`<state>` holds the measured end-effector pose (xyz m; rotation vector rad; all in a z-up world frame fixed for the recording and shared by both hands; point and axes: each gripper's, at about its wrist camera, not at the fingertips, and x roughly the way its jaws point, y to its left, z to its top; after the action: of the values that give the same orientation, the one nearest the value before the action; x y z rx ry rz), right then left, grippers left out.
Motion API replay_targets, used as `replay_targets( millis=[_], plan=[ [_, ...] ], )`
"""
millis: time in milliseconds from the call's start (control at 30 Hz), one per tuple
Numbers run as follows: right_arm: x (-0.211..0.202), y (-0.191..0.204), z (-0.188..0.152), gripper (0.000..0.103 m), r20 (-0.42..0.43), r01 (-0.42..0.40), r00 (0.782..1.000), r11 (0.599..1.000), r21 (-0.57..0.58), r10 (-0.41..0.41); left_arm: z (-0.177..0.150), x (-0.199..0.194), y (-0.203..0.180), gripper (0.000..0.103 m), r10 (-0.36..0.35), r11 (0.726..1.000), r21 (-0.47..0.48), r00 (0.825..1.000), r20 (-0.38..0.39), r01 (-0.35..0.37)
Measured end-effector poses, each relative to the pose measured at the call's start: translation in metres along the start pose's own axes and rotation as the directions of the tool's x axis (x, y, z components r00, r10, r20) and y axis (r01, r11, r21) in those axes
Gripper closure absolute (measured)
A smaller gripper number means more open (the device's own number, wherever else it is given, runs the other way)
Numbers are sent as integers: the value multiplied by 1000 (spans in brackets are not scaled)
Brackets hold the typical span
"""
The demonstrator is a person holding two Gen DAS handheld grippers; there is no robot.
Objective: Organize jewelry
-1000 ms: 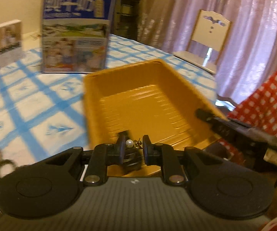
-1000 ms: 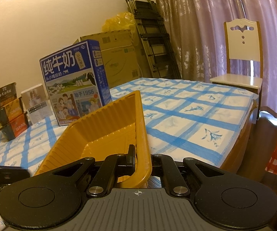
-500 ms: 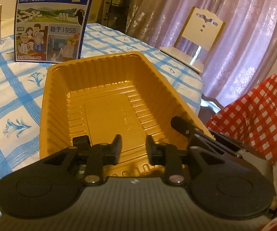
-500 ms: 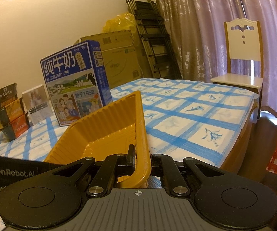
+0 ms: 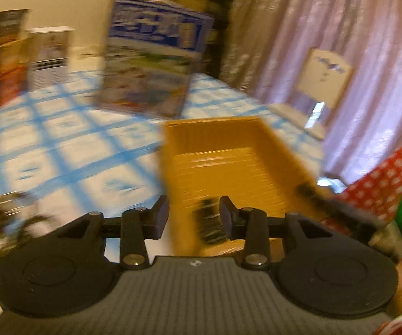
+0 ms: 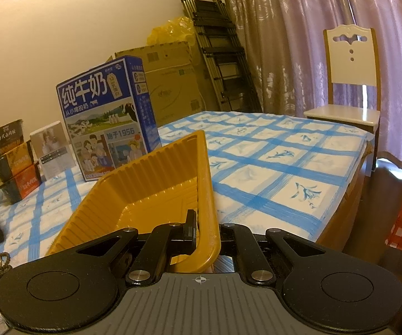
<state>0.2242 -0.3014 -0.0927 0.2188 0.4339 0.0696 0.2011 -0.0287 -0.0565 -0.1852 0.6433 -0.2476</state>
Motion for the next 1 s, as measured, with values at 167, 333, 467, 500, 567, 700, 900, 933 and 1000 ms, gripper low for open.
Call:
replay_targets(
  millis=[167, 333, 467, 500, 567, 700, 900, 933, 1000],
  plan=[
    [0, 1, 0, 96, -1, 1, 1000, 1000, 4, -1, -20, -32, 57, 68, 207, 978, -1, 978, -40, -207],
    [0, 0, -1, 96, -5, 2, 1000, 1000, 6, -2, -32, -44, 103, 69, 348, 937, 4, 934, -78, -349],
    [0, 0, -2, 96, -5, 3, 1000, 1000, -4, -3, -28, -37, 118, 69, 383, 923, 45, 921, -64, -381],
    [0, 0, -2, 96, -6, 4, 1000, 1000, -5, -4, -25, -32, 120, 69, 385, 922, 58, 921, -62, -382],
    [1, 0, -2, 96, -5, 4, 1000, 1000, -6, -4, -22, -21, 123, 74, 393, 918, 80, 918, -59, -388],
    [1, 1, -2, 96, -6, 4, 1000, 1000, -6, -4, -16, 6, 130, 77, 410, 910, 105, 908, -79, -402],
    [1, 1, -2, 96, -6, 5, 1000, 1000, -6, -5, -12, 32, 141, 88, 419, 907, 87, 901, -115, -411],
    [1, 1, -2, 96, -7, 5, 1000, 1000, -6, -5, -12, 34, 143, 91, 420, 907, 86, 900, -117, -412],
    [1, 1, -2, 96, -8, 6, 1000, 1000, -8, -7, -12, 34, 145, 91, 418, 908, 82, 901, -115, -411]
  ],
)
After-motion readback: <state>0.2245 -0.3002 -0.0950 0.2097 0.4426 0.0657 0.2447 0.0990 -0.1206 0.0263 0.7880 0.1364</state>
